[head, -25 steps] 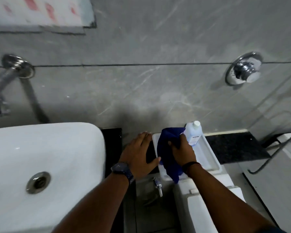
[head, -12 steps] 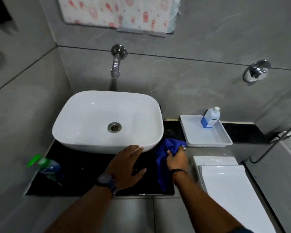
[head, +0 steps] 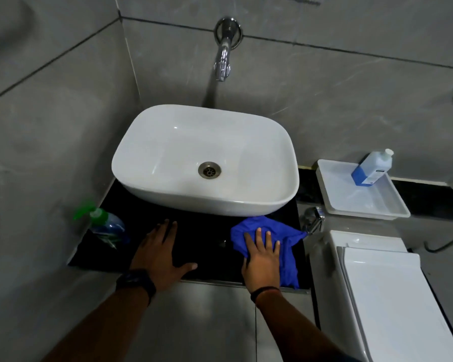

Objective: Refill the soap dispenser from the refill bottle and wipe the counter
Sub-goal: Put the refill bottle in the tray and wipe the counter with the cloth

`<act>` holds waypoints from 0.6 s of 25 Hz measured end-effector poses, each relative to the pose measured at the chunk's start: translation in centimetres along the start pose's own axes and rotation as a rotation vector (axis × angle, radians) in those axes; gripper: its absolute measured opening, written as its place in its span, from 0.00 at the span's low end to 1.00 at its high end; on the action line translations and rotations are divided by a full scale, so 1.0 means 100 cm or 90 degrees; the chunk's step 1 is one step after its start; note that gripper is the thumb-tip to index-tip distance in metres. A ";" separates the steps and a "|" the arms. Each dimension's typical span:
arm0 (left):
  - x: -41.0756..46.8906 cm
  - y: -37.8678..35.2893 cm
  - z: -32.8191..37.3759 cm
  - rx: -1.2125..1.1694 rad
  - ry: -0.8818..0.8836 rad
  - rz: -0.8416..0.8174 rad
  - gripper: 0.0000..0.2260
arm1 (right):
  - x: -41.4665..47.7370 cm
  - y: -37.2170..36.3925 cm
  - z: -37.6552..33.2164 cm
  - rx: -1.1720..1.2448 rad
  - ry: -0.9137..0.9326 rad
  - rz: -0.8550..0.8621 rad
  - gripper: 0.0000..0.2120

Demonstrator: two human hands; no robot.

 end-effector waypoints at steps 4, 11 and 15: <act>-0.001 -0.020 -0.030 0.005 0.067 -0.049 0.50 | 0.008 -0.008 -0.043 0.046 0.018 0.003 0.34; -0.009 -0.007 -0.048 -0.107 0.101 0.012 0.54 | 0.019 -0.030 -0.146 0.137 0.171 -0.077 0.33; -0.017 -0.003 -0.050 -0.134 0.128 0.040 0.54 | 0.008 -0.039 -0.169 0.161 0.312 -0.198 0.32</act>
Point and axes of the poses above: each hand's wrist, its own x-axis towards the middle knuckle, its own y-axis out of the back of the hand, z = x × y, the point moved 10 cm from there along x, towards the middle knuckle, and after that the axes turned 3 degrees about -z, right-handed, at the moved point
